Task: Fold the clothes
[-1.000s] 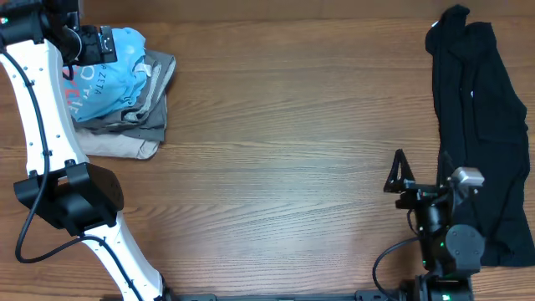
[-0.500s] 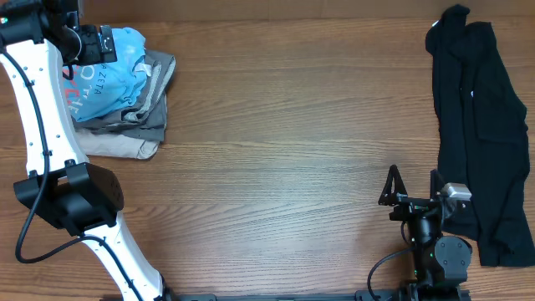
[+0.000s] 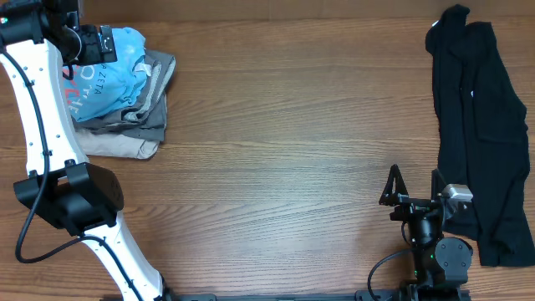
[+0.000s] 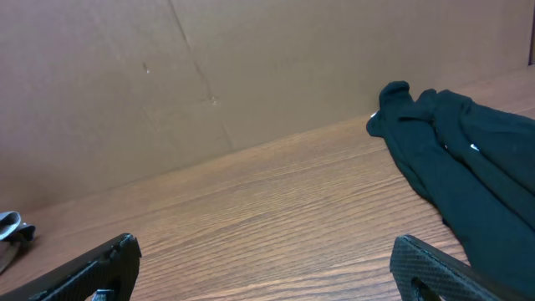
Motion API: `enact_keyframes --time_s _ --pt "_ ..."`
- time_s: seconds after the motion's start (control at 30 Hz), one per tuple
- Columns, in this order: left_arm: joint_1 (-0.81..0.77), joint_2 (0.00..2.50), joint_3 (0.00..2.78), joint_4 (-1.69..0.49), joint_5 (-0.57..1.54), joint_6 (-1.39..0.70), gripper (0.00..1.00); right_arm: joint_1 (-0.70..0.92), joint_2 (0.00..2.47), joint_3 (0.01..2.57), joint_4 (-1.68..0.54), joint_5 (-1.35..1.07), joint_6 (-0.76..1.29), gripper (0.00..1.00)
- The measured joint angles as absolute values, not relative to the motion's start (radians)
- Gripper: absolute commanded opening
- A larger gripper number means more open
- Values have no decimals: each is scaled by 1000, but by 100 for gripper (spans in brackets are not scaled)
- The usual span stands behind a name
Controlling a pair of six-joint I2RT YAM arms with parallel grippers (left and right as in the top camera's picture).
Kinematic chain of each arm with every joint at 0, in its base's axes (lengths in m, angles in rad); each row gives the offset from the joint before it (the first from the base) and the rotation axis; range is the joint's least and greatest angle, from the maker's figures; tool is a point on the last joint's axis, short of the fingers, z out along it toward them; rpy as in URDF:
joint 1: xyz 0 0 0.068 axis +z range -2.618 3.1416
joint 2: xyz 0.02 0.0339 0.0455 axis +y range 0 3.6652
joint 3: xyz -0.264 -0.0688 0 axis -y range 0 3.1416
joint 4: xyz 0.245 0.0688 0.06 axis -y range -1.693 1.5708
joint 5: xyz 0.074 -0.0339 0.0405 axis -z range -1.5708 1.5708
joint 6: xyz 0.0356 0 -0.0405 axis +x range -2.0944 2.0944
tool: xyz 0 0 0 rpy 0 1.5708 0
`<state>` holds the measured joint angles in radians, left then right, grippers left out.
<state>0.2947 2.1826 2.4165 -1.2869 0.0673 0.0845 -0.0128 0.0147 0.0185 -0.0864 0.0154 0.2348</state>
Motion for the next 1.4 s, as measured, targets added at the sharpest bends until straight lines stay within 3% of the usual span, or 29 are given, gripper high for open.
enact_keyframes --time_s 0.53,0.63,0.73,0.9,1.07,1.2,1.4 --pt "287 2154 2409 -1287 67 84 100 -13 15 19 -87 15 235 100" --pt "257 2050 2369 -1287 65 84 100 -13 15 19 -87 15 235 100" --pt "157 1796 2281 -1272 66 84 100 -12 15 19 -88 15 234 100" --pt "0 1380 1923 -1272 75 84 100 -12 13 19 -88 15 235 100" --pt "4 1116 1496 -1165 75 84 100 -12 11 19 -88 15 235 100" --pt "29 905 1200 -962 84 84 100 -12 11 19 -89 15 234 100" --pt "35 420 696 -437 179 84 100 -12 11 19 -89 15 235 100"
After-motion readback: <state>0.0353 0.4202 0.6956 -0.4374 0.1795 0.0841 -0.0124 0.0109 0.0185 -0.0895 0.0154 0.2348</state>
